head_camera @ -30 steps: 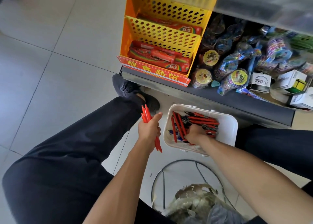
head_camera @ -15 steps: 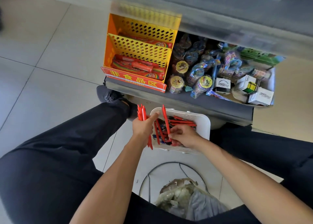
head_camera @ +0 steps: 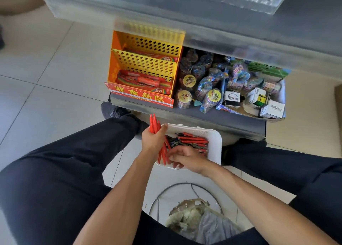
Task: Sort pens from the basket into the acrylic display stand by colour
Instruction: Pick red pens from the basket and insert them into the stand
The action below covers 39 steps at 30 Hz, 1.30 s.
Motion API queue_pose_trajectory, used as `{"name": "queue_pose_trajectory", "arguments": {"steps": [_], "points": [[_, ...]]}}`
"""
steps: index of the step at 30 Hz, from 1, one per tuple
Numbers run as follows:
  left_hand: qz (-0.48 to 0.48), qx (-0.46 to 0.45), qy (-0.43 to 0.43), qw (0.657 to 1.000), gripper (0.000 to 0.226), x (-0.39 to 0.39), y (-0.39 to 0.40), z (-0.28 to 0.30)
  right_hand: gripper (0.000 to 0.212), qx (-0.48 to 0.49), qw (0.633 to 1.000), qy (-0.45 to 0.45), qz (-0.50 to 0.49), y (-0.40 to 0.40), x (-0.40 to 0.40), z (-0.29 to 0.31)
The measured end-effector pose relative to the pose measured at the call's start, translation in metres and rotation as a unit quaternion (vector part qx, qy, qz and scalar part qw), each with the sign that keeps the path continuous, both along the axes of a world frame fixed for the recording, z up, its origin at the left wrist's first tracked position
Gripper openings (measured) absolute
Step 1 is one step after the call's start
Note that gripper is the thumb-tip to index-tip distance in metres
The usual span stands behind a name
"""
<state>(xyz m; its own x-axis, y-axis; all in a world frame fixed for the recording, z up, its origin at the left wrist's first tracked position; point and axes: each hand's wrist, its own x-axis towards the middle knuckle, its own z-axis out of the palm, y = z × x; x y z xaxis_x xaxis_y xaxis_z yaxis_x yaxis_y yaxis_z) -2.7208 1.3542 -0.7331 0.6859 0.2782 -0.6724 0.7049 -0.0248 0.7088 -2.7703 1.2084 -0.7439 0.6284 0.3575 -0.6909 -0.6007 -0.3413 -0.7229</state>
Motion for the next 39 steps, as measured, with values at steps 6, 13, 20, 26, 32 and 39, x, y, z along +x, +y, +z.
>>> {"name": "queue_pose_trajectory", "arguments": {"steps": [6, 13, 20, 26, 32, 39], "points": [[0.025, -0.02, -0.004, 0.999, 0.019, -0.005, 0.006, -0.009, 0.017, -0.168, 0.982, -0.003, 0.082, -0.013, 0.006, -0.025], [-0.005, 0.008, 0.023, 1.0, 0.026, -0.007, 0.022, -0.026, 0.023, -0.253, 0.956, -0.027, 0.144, 0.004, 0.022, -0.047], [0.031, 0.02, 0.044, 0.998, 0.034, -0.004, 0.035, -0.031, 0.02, -0.228, 0.962, -0.049, 0.14, 0.034, 0.032, -0.085], [0.044, -0.007, 0.054, 0.998, 0.032, 0.0, 0.043, -0.037, 0.025, -0.257, 0.933, -0.028, 0.251, 0.047, 0.034, -0.111], [0.031, -0.013, 0.067, 0.997, 0.031, -0.003, 0.047, -0.04, 0.03, -0.262, 0.939, 0.0, 0.221, 0.045, 0.033, -0.114], [0.027, -0.002, 0.053, 0.998, 0.03, -0.005, 0.042, -0.04, 0.021, -0.247, 0.963, 0.021, 0.105, 0.016, 0.022, -0.09]]}}
